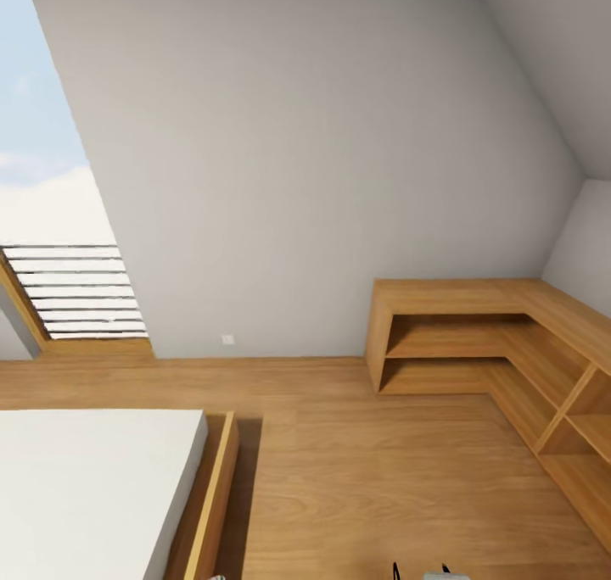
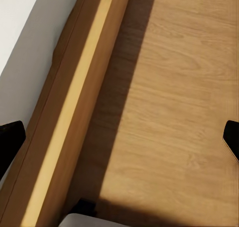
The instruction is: In the bedroom, organize the workspace by keeping the computer under the desk, ensuring the monitor is on the desk, placing the keyboard on the desk next to the monitor, placing the mouse on the desk next to the keyboard, moving the folder from the swivel chair onto the desk next to the mouse, stacking the notebook on top of the folder with the pen on top of the notebook, and positioning the swivel chair next to the desk.
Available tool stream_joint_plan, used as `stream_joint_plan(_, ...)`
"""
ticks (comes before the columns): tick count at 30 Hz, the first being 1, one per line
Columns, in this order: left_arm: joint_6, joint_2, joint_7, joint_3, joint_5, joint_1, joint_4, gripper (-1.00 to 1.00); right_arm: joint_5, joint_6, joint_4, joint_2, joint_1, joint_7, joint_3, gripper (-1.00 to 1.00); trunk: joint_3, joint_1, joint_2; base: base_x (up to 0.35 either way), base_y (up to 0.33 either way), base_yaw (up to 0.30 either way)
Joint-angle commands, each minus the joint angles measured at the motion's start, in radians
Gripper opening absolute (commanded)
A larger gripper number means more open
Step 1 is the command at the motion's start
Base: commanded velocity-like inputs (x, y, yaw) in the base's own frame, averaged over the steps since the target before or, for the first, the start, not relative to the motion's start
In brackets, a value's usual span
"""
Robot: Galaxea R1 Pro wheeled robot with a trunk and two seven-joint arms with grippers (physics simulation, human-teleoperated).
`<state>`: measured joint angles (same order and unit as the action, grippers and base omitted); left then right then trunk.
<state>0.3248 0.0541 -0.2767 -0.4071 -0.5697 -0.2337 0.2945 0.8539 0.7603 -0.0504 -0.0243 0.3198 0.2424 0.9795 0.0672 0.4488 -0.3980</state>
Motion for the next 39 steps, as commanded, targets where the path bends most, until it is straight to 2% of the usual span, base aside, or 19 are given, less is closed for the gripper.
stream_joint_plan(1, 0.004, 0.0, -0.007, -0.009, -0.006, -0.001, 0.0, 1.0, 0.001, 0.001, 0.0, 0.0, 0.001, 0.009, 0.008, 1.0, 0.002, 0.001, -0.002, 0.322, 0.0, -0.005)
stream_joint_plan(29, 0.004, 0.0, -0.007, -0.009, -0.006, -0.001, 0.0, 1.0, 0.001, 0.001, 0.0, -0.002, 0.001, 0.009, 0.01, 1.0, -0.003, 0.001, -0.002, 0.322, -0.001, -0.024)
stream_joint_plan(39, 0.004, 0.0, -0.007, -0.009, -0.006, -0.001, 0.0, 1.0, -0.002, 0.001, 0.0, 0.0, 0.001, 0.009, 0.009, 1.0, -0.003, 0.001, -0.002, 0.321, -0.107, 0.0)
